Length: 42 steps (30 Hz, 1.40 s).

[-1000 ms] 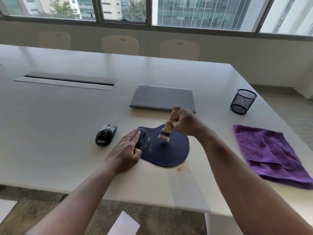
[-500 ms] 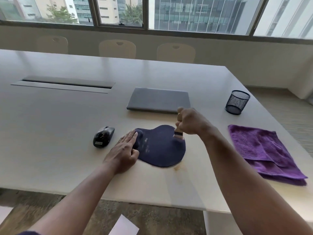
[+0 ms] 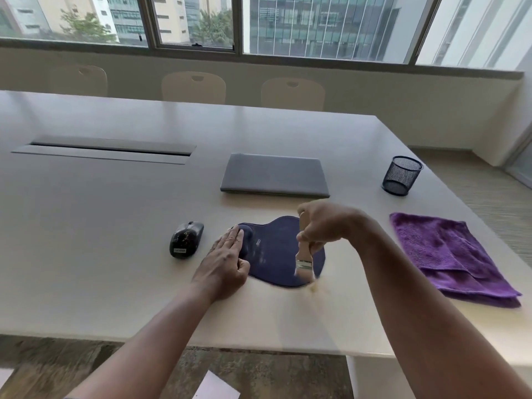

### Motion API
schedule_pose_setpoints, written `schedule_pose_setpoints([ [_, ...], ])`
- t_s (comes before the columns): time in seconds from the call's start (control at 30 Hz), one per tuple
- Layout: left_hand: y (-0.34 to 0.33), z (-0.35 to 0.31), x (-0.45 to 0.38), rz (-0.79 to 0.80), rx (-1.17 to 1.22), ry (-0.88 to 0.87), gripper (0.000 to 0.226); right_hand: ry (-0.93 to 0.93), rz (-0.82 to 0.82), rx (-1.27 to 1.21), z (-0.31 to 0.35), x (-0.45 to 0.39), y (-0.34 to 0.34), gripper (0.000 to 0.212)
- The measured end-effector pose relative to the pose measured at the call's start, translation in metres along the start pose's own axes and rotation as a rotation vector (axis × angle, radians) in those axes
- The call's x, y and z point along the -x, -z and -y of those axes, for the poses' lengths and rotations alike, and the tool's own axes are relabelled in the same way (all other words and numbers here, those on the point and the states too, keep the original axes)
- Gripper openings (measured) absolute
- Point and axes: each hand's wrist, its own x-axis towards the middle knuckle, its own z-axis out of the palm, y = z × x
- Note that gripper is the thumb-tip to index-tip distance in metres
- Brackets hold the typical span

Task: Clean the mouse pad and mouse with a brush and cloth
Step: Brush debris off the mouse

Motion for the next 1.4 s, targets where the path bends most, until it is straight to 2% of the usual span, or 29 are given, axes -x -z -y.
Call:
schedule_pose_setpoints([
  [0.27,0.024,0.004,-0.017,0.138,-0.059,-0.043,0.073,0.108,-0.290,-0.140,0.022,-0.011,-0.002,0.024],
  [0.4,0.051,0.011,-0.024,-0.005,-0.012,-0.061,0.068,0.124,-0.414,-0.175,0.034,-0.022,-0.003,0.029],
  [0.57,0.083,0.036,-0.030,-0.215,0.166,-0.035,0.055,0.158,-0.421,-0.280,0.058,-0.035,-0.008,0.026],
  [0.73,0.100,0.082,-0.032,-0.260,0.363,-0.001,0.048,0.186,-0.402,-0.295,0.083,-0.050,-0.020,0.026],
  [0.8,0.103,0.103,-0.031,-0.223,0.405,0.009,0.057,0.191,-0.390,-0.302,0.092,-0.056,-0.024,0.026],
  [0.9,0.105,0.132,-0.027,-0.129,0.427,0.023,0.082,0.194,-0.376,-0.313,0.104,-0.065,-0.030,0.028],
  [1.13,0.094,0.176,-0.017,0.176,0.412,0.060,0.123,0.187,-0.366,-0.286,0.125,-0.083,-0.043,0.029],
  [1.4,0.081,0.185,-0.023,0.268,0.355,-0.019,0.138,0.214,-0.377,-0.209,0.142,-0.096,-0.057,0.034],
])
